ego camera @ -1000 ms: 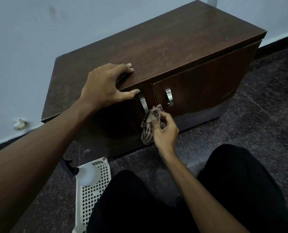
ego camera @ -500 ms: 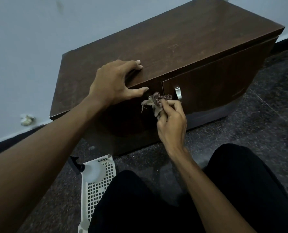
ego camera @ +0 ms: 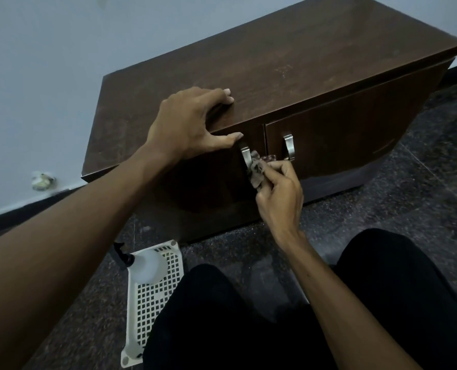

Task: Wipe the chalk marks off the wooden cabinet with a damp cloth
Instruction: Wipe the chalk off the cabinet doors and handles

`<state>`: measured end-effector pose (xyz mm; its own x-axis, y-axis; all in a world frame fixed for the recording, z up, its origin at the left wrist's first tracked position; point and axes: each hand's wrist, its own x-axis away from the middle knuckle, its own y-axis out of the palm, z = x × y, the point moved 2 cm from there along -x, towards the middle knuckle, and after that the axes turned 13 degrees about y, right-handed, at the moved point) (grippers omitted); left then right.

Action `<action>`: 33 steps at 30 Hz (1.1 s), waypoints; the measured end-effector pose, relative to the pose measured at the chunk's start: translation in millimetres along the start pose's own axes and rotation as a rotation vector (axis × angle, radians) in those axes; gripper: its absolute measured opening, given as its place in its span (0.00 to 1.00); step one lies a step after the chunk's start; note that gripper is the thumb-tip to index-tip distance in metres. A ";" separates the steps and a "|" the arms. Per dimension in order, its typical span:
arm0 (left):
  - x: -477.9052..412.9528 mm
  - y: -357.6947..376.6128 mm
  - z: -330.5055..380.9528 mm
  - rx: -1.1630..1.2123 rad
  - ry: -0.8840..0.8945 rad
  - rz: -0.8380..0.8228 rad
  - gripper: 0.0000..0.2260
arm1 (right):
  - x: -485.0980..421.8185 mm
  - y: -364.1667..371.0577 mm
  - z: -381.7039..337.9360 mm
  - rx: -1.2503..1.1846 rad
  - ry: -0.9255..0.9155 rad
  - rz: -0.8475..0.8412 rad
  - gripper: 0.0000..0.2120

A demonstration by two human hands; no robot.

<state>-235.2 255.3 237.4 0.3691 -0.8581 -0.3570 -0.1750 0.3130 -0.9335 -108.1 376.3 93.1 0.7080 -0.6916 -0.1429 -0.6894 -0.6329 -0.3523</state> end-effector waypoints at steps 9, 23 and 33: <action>0.5 -1.1 0.9 0.007 -0.007 0.009 0.29 | -7.5 -12.0 -31.7 -0.229 0.033 0.046 0.12; 0.8 -0.9 0.8 -0.002 -0.010 0.021 0.30 | -1.4 -1.3 -14.6 -0.197 0.073 0.044 0.15; 2.4 0.0 -0.1 -0.017 0.000 0.006 0.30 | 15.7 10.4 22.1 -0.129 0.100 -0.019 0.13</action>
<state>-234.4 253.3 236.6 0.3676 -0.8563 -0.3628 -0.1927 0.3115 -0.9305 -100.8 366.5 66.8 0.7068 -0.7062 -0.0421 -0.6945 -0.6813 -0.2311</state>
